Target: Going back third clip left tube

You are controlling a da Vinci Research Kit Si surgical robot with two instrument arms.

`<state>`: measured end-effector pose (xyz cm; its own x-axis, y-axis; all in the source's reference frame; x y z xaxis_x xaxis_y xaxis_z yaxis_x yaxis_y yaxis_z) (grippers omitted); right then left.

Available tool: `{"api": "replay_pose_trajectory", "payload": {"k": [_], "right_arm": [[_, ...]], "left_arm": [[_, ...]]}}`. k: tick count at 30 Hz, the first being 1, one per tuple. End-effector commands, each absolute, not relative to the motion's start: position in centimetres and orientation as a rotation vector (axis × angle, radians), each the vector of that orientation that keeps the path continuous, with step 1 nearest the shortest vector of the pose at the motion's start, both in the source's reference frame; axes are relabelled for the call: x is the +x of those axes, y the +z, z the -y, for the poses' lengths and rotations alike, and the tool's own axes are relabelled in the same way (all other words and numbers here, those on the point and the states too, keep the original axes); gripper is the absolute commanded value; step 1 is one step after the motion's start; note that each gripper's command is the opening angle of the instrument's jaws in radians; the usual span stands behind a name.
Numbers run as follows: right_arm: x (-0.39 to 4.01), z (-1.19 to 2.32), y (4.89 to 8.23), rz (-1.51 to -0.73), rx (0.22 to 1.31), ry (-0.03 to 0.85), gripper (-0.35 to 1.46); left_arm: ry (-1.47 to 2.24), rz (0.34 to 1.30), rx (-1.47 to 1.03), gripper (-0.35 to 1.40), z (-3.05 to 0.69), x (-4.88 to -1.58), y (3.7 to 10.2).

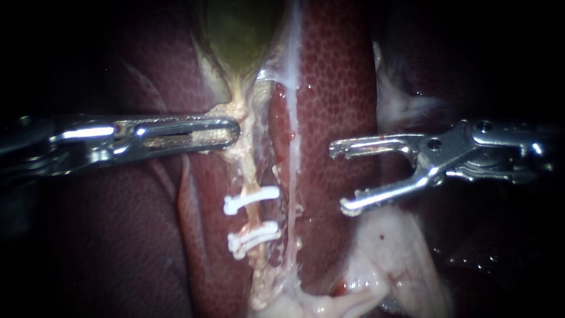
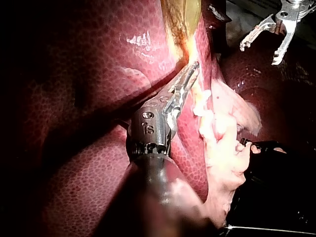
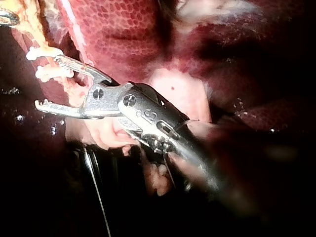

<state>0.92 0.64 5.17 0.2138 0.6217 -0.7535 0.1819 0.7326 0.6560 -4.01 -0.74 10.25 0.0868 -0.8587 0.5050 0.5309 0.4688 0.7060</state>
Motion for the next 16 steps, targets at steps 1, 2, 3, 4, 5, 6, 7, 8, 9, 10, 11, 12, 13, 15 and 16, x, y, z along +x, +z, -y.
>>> {"api": "replay_pose_trajectory", "payload": {"k": [1, 2, 3, 4, 5, 6, 7, 8, 9, 10, 11, 12, 13, 15, 16], "right_arm": [[0.92, -0.64, 5.17, -1.350, 0.736, 0.346, 0.60], [0.92, -0.64, 5.17, -1.350, 0.735, 0.346, 0.60], [0.92, -0.64, 5.17, -1.350, 0.735, 0.346, 0.60], [0.92, -0.64, 5.17, -1.352, 0.731, 0.342, 0.60], [0.92, -0.64, 5.17, -1.352, 0.731, 0.342, 0.60], [0.92, -0.64, 5.17, -1.352, 0.731, 0.342, 0.60], [0.92, -0.64, 5.17, -1.352, 0.731, 0.342, 0.60], [0.92, -0.64, 5.17, -1.352, 0.731, 0.342, 0.60], [0.92, -0.64, 5.16, -1.352, 0.732, 0.342, 0.60], [0.92, -0.64, 5.16, -1.352, 0.732, 0.342, 0.60], [0.92, -0.64, 5.16, -1.353, 0.728, 0.337, 0.60], [0.92, -0.64, 5.15, -1.353, 0.728, 0.337, 0.60], [0.92, -0.64, 5.15, -1.353, 0.728, 0.337, 0.60], [0.91, -0.64, 5.14, -1.354, 0.728, 0.337, 0.60], [0.91, -0.64, 5.14, -1.353, 0.728, 0.337, 0.60]], "left_arm": [[-1.075, 1.041, 0.384, -0.35, 0.74, -4.02, 10.25], [-1.074, 1.041, 0.387, -0.35, 0.74, -4.02, 10.25], [-1.074, 1.041, 0.387, -0.35, 0.74, -4.02, 10.25], [-1.074, 1.041, 0.387, -0.35, 0.74, -4.02, 10.25], [-1.074, 1.041, 0.387, -0.35, 0.74, -4.02, 10.26], [-1.074, 1.041, 0.387, -0.35, 0.74, -4.02, 10.26], [-1.074, 1.041, 0.387, -0.35, 0.74, -4.02, 10.26], [-1.074, 1.041, 0.387, -0.35, 0.74, -4.02, 10.26], [-1.074, 1.041, 0.387, -0.35, 0.74, -4.02, 10.26], [-1.074, 1.041, 0.387, -0.35, 0.74, -4.02, 10.26], [-1.074, 1.041, 0.387, -0.35, 0.74, -4.03, 10.26], [-1.074, 1.041, 0.387, -0.35, 0.74, -4.03, 10.26], [-1.074, 1.041, 0.387, -0.35, 0.74, -4.03, 10.26], [-1.074, 1.041, 0.387, -0.35, 0.74, -4.03, 10.26], [-1.074, 1.041, 0.387, -0.35, 0.73, -4.03, 10.26]]}}
